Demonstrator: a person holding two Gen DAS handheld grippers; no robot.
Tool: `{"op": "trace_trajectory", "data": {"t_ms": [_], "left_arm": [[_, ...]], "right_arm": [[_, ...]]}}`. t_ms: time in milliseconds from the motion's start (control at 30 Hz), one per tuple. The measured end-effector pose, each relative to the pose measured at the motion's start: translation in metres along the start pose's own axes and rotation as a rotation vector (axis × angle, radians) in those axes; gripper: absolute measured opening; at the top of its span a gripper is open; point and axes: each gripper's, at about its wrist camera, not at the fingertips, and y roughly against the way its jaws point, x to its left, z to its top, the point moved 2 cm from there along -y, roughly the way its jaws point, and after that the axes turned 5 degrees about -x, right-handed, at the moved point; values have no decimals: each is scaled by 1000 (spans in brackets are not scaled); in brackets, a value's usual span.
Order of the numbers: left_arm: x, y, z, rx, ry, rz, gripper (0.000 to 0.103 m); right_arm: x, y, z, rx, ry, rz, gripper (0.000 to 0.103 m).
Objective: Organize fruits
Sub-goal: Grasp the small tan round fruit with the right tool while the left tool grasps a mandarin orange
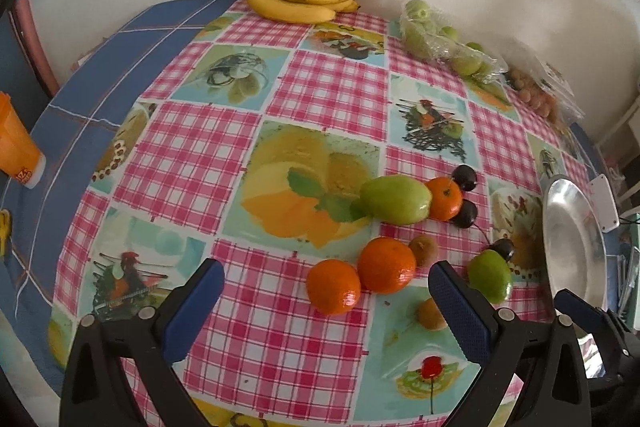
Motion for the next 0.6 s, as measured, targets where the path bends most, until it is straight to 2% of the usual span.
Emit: {"op": "trace_trajectory", "data": {"t_ms": [100,233,300,467,500,567,600], "left_arm": [[7,-4,0,20,10,41,103],[20,-13,-3,77,99,15,102],[21,-17,-4,94,111,12,100],[18,-21,-7,123,119,-35,82],[17,-22,-7,127,118,-41,80],[14,-23,-8,137,109,-45,70],[13,-24,-8,141,107,-50,68]], "right_arm": [[5,-5,1,22,4,17,103],[11,-14,0,57,7,47,103],[13,-20,0,77,10,45,103],[16,-28,-1,109,2,52,102],[17,-29,-2,112,2,56,101],[19,-32,-1,119,5,61,89],[20,-34,-1,126,7,63,82]]}}
